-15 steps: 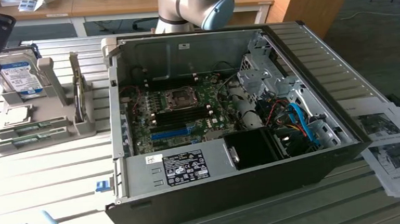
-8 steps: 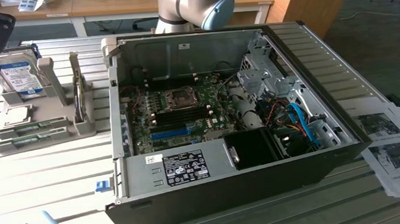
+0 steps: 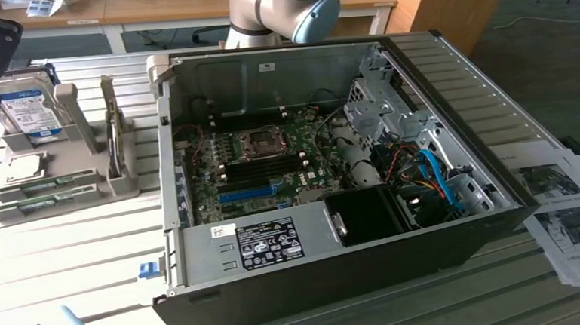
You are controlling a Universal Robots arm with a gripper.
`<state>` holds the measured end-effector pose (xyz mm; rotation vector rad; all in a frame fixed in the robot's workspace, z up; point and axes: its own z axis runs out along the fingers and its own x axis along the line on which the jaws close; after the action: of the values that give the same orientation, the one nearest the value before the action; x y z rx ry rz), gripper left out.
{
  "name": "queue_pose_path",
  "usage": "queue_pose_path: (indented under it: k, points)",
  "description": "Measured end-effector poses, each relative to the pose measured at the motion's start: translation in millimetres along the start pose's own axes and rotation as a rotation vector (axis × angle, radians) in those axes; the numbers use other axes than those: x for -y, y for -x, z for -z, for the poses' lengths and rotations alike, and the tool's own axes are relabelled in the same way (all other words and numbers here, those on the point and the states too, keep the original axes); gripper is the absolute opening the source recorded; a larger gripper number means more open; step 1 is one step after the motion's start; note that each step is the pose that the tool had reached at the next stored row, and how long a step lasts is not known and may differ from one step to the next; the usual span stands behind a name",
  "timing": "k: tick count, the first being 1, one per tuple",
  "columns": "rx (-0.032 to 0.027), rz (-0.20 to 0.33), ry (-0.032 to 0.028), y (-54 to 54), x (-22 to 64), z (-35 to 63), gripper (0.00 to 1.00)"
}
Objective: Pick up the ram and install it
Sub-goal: 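Reach for the ram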
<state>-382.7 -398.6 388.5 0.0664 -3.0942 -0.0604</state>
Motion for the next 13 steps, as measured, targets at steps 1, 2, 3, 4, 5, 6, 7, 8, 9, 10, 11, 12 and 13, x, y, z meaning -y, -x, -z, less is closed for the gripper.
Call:
queue_pose_path:
  k: [1,2,3,4,5,6,7,8,9,10,11,12,13]
  points:
    - [0.0000,0.000,-0.0001,0.0,-0.2,-0.1,0.10]
    - [-0.0001,0.000,0.0000,0.0,-0.7,-0.1,0.10]
    - [-0.0002,0.000,-0.0001,0.0,-1.2,-0.1,0.10]
    - [-0.0001,0.000,0.0000,0.1,-2.2,-0.3,0.10]
    - [-0.0001,0.000,0.0000,0.2,-3.4,-0.5,0.10]
    - [-0.0001,0.000,0.0000,0.2,-4.7,-0.6,0.10]
    - [-0.0001,0.000,-0.0001,0.3,-5.9,-0.8,0.10]
    - [-0.0001,0.000,-0.0001,0.3,-7.0,-1.0,0.10]
    - [-0.0001,0.000,0.0000,0.4,-8.1,-1.1,0.10]
    - [0.0000,0.000,0.0000,0.4,-9.2,-1.3,0.10]
    - [0.0000,0.000,0.0000,0.5,-10.3,-1.5,0.10]
    - [0.0000,0.000,0.0001,0.5,-11.3,-1.8,0.10]
    - [0.0000,0.000,0.0001,0.6,-12.6,-2.0,0.10]
